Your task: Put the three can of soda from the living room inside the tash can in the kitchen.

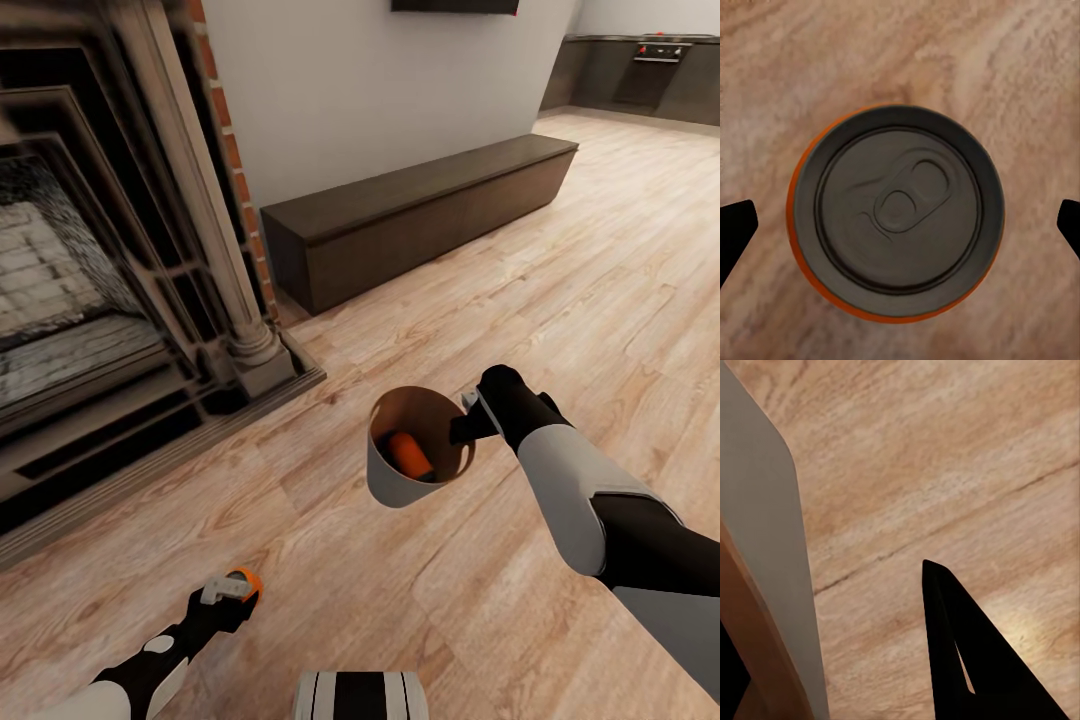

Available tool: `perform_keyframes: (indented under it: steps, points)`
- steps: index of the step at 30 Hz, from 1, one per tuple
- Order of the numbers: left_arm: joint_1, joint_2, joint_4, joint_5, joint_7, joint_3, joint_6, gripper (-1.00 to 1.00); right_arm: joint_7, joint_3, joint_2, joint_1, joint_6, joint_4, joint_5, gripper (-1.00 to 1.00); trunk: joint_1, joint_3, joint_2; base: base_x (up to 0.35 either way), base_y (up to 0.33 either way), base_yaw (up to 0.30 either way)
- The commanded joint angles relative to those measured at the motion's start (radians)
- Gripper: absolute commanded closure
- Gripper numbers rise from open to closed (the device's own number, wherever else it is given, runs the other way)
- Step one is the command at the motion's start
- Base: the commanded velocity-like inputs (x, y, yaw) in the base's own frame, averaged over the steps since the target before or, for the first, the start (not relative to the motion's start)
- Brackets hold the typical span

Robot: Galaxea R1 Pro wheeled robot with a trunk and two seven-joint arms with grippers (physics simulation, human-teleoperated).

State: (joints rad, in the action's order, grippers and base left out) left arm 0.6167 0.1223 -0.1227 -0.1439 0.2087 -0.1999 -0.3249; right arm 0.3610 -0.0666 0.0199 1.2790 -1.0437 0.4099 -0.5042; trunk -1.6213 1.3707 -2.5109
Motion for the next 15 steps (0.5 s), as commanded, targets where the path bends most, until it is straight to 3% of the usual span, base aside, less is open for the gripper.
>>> perform_keyframes:
  steps: [1,5,6,15]
  points:
    - [0.0,0.0,0.0,-0.001,0.0,0.0,0.0,-1.0,0.003,-0.003,0.001,0.0,-0.004,0.0,0.03,1.0,0.0,0.0,0.0,0.0,0.0,0.0]
    - [0.0,0.0,-0.002,-0.004,0.0,0.001,-0.001,-1.0,0.003,-0.003,0.001,0.0,-0.004,0.0,0.03,1.0,0.0,0.0,0.0,0.0,0.0,0.0]
    - [0.0,0.0,-0.004,-0.004,0.0,0.001,-0.002,1.0,0.003,-0.002,0.001,0.0,-0.004,0.0,0.03,1.0,0.0,0.0,0.0,0.0,0.0,0.0]
    - [0.0,0.0,-0.006,-0.005,-0.009,0.007,0.002,1.0,0.003,-0.002,0.002,0.0,-0.004,0.0,0.031,1.0,0.0,0.0,0.0,0.0,0.0,0.0]
